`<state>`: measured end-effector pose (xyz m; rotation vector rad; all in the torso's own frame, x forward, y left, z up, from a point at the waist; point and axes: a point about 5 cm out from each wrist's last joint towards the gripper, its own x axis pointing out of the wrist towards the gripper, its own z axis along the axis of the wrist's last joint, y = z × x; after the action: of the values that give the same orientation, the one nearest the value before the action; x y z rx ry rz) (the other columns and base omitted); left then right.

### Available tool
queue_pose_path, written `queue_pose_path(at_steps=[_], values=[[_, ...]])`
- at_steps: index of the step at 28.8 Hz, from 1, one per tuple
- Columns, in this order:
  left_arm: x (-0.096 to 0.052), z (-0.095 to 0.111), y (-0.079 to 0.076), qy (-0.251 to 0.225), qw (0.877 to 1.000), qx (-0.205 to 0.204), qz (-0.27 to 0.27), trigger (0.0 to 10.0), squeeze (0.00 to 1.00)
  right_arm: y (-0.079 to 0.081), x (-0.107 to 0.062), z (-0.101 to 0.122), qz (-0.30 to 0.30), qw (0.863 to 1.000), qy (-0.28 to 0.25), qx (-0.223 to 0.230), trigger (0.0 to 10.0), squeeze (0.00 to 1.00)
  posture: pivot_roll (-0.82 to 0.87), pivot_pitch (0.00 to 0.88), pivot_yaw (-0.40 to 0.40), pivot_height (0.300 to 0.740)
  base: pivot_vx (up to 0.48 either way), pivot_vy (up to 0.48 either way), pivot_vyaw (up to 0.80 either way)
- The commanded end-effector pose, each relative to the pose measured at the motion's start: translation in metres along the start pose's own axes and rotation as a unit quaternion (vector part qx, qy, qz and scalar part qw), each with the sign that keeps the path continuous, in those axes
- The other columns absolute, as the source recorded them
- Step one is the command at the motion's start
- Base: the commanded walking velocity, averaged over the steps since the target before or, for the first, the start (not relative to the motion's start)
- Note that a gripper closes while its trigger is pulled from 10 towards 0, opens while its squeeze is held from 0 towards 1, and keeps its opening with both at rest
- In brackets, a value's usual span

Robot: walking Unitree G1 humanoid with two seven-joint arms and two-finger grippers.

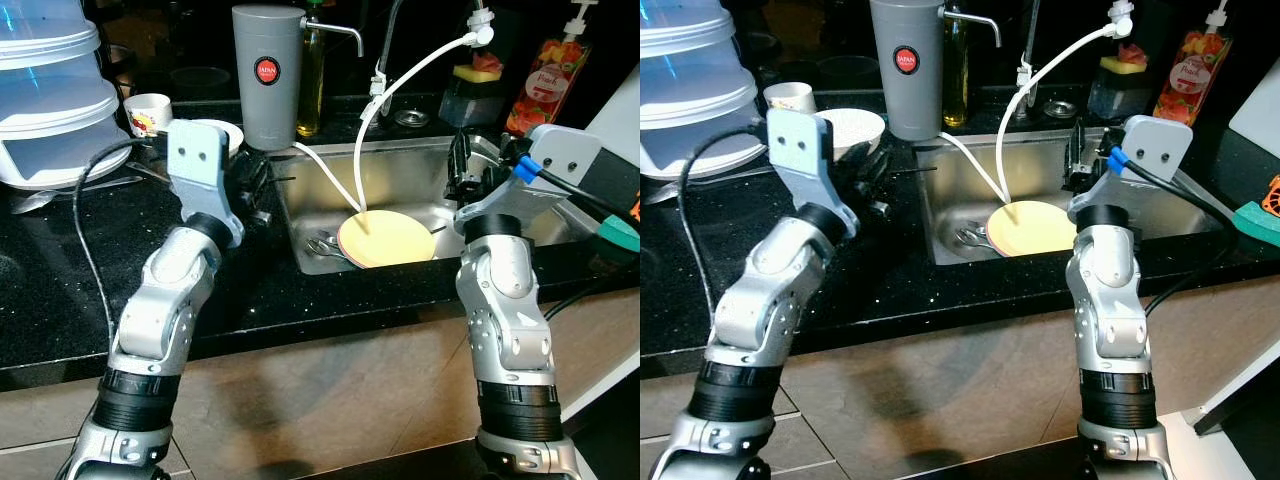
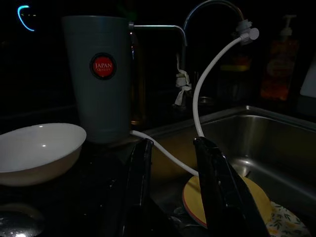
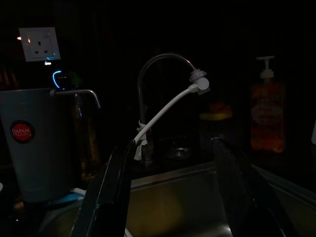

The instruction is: Kitchen organization

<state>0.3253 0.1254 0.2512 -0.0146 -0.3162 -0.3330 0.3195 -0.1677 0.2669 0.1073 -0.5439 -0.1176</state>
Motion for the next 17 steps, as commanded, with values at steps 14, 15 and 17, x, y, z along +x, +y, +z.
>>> queue_pose_path(at_steps=[14, 15, 17], values=[[-0.0011, -0.0085, -0.0027, 0.01, 1.0, 0.026, -0.004, 10.0, 0.0, -0.0006, 0.0005, -0.0073, -0.006, 1.0, 0.015, -0.005, 10.0, 0.0, 0.09, 0.0, -0.032, 0.74, 0.0, 0.0, 0.0], [-0.0001, -0.0082, -0.0031, 0.009, 1.0, 0.028, -0.001, 10.0, 0.0, -0.0012, 0.0002, -0.0081, -0.006, 1.0, 0.017, -0.005, 10.0, 0.0, 0.09, 0.0, -0.032, 0.74, 0.0, 0.0, 0.0], [0.0003, -0.0082, -0.0035, 0.009, 0.999, 0.031, -0.002, 10.0, 0.0, -0.0013, 0.0002, -0.0089, -0.007, 1.0, 0.019, -0.006, 10.0, 0.0, 0.09, 0.0, -0.032, 0.74, 0.0, 0.0, 0.0]])
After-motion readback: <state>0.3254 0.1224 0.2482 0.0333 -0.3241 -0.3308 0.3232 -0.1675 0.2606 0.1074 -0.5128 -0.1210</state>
